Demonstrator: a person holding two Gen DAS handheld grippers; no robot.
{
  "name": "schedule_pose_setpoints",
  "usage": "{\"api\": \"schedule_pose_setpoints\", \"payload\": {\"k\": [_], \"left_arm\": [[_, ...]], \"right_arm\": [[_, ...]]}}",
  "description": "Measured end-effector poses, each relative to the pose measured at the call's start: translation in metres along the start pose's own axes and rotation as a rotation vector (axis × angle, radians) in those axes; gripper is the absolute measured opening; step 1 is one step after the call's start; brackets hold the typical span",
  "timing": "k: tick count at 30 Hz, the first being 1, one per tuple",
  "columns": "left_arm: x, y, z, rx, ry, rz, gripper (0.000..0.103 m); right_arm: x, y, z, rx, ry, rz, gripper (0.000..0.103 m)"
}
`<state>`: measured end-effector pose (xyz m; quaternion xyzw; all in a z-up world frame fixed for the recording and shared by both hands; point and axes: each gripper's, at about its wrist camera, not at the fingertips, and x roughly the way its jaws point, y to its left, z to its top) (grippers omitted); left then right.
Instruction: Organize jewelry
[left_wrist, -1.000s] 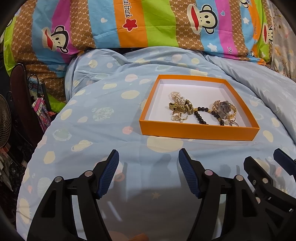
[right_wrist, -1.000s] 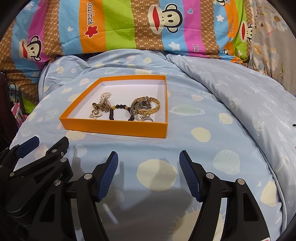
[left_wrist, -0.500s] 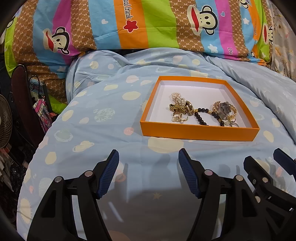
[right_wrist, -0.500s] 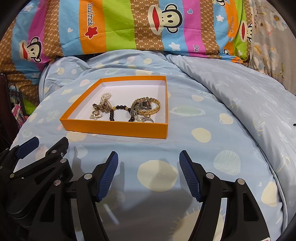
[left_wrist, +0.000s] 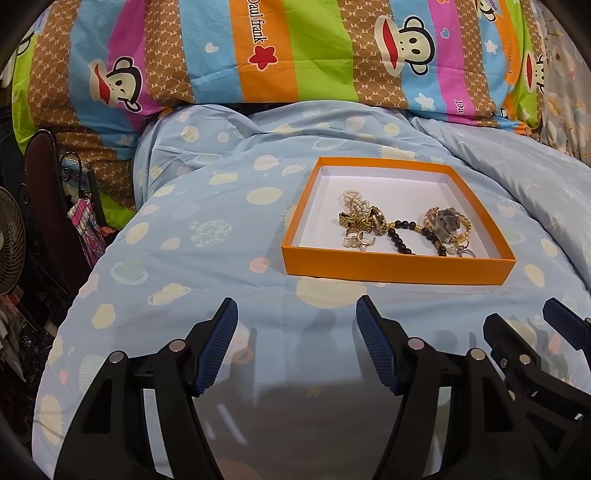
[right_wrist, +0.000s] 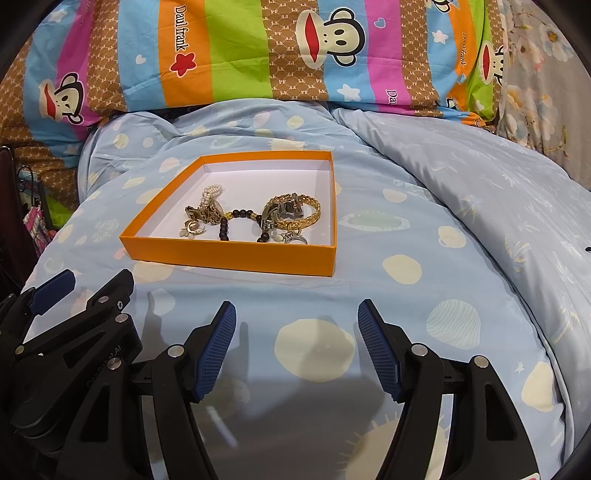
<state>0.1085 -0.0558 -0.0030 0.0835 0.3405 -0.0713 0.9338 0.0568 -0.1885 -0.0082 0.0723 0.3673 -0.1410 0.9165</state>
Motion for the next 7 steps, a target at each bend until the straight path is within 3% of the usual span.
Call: {"api": "schedule_pose_setpoints", "payload": {"k": [7], "left_arm": [[0.0006,-0.0005,0.0008,0.002,0.003,0.006,0.062]], "right_arm": [[-0.0001,0.0026,0.0001,-0.008,0.001,-0.007,0.068]]}}
